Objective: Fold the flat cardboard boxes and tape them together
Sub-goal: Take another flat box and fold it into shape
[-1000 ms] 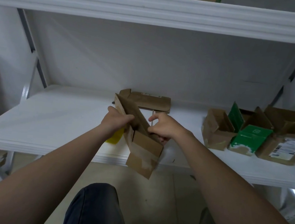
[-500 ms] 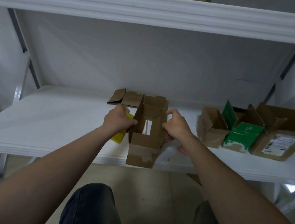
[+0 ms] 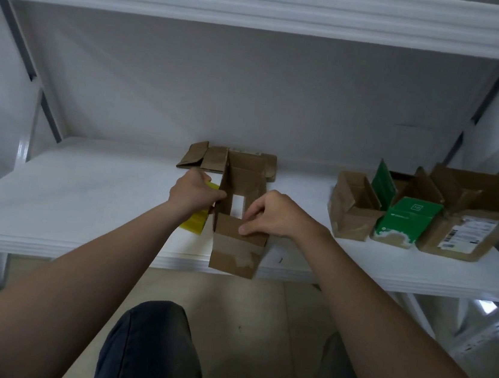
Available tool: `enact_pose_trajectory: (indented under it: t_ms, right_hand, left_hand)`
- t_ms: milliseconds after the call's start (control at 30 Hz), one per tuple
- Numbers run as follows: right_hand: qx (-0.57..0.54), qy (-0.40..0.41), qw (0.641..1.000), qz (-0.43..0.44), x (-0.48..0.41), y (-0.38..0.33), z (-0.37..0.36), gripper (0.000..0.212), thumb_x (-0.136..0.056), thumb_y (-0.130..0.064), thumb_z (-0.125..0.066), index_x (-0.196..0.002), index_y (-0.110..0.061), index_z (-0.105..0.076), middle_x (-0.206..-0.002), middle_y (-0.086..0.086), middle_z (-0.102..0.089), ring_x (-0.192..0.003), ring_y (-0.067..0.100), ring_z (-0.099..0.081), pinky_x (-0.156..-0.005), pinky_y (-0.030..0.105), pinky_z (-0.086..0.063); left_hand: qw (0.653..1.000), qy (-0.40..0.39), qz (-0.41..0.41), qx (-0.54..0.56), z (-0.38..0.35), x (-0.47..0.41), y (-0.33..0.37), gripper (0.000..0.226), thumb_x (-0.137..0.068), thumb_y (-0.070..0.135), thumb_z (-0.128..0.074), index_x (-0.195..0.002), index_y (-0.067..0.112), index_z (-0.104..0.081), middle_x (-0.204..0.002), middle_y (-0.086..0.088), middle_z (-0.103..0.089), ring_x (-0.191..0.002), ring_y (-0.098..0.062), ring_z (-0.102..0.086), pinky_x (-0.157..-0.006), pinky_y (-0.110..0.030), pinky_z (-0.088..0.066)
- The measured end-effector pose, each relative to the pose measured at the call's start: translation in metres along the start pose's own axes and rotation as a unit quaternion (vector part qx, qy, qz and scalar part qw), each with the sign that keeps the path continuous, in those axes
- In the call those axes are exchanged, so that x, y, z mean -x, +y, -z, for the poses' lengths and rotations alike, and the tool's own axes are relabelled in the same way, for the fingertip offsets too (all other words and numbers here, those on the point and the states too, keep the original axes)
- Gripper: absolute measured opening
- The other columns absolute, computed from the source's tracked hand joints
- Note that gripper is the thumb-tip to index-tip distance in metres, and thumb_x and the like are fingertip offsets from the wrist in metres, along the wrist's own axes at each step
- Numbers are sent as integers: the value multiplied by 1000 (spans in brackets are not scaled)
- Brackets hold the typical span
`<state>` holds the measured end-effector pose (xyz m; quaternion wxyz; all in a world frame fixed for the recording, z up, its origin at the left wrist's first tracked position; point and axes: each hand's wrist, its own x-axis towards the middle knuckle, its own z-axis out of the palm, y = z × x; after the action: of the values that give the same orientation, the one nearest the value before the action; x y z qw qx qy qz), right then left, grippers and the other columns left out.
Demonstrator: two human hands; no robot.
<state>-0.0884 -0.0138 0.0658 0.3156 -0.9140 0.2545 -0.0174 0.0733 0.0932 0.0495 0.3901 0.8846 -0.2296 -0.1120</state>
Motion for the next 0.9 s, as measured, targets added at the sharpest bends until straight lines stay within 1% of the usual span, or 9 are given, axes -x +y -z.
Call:
enact_pose_trajectory:
  t_ms: [100, 167, 267, 367, 500, 667, 733, 800, 900]
  right_hand:
    - [99, 127, 987, 1, -3, 5, -14, 25, -81, -33, -84, -103, -26, -76, -107, -8, -64, -97, 15, -60, -76, 31, -50]
    - [165, 192, 967, 8, -7, 7, -27, 35, -82, -35, -82, -113, -28, -68, -119, -4, -56, -110, 21, -49, -85, 34, -47]
    - [251, 248, 935, 41, -7, 0, -37, 23, -88, -32, -73, -110, -31, -67, -120, -1, -56, -113, 24, -41, -90, 36, -39]
    - [241, 190, 949, 66, 3, -10, -36, 19, -98, -23, -61, -110, -29, -76, -112, 2, -63, -109, 24, -46, -93, 35, -41]
    - [226, 142, 962, 61, 10, -14, -40, 23, -99, -22, -59, -116, -24, -75, -116, 8, -59, -111, 27, -45, -97, 37, -43]
    - [157, 53, 985, 40, -3, -7, -50, 29, -79, -51, -69, -104, -37, -75, -94, -6, -58, -109, 25, -39, -84, 40, -38]
    - [162, 61, 984, 31, -8, -3, -56, 42, -73, -66, -69, -102, -36, -72, -95, -7, -59, -110, 23, -37, -84, 41, -33]
    - [175, 94, 980, 25, -11, -1, -61, 48, -74, -74, -65, -102, -35, -71, -100, -8, -58, -111, 21, -35, -82, 42, -28]
    - [196, 128, 972, 36, -15, 0, -66, 46, -78, -74, -62, -102, -37, -71, -101, -9, -62, -112, 22, -37, -79, 41, -24]
  left_hand:
    - [999, -3, 12, 30, 1, 2, -2, 47, -81, 29, -78, -119, 15, -54, -79, 5, -55, -71, -7, -51, -94, -40, -52]
    - [998, -17, 26, 48, 2, 5, -2, 46, -82, 28, -78, -118, 16, -52, -80, 3, -55, -70, -8, -52, -89, -39, -52]
    - [995, -24, 43, 82, 1, 10, -3, 45, -83, 23, -77, -118, 15, -49, -80, 1, -55, -65, -9, -53, -66, -30, -45]
    - [992, -21, 60, 107, 2, 15, -4, 48, -80, 21, -78, -117, 13, -47, -73, -2, -59, -66, -14, -58, -73, -31, -49]
    - [987, -50, 67, 135, -1, 17, -5, 67, -59, 29, -80, -117, 9, -54, -67, -10, -72, -78, -31, -75, -85, -53, -60]
    - [978, -89, 58, 181, -2, 24, -1, 47, -71, 25, -89, -92, 14, -49, -77, -17, -71, -71, -33, -70, -80, -46, -61]
    - [974, -114, 50, 189, -2, 22, -2, 44, -75, 37, -87, -82, 9, -55, -78, -21, -69, -69, -30, -66, -72, -40, -58]
    - [972, -120, 56, 196, 1, 19, -4, 51, -70, 52, -84, -88, 8, -63, -89, -24, -71, -75, -33, -70, -79, -44, -59]
    - [960, -123, 67, 241, 4, 14, -10, 41, -85, 44, -77, -99, 9, -61, -102, -20, -73, -82, -34, -74, -85, -45, -60]
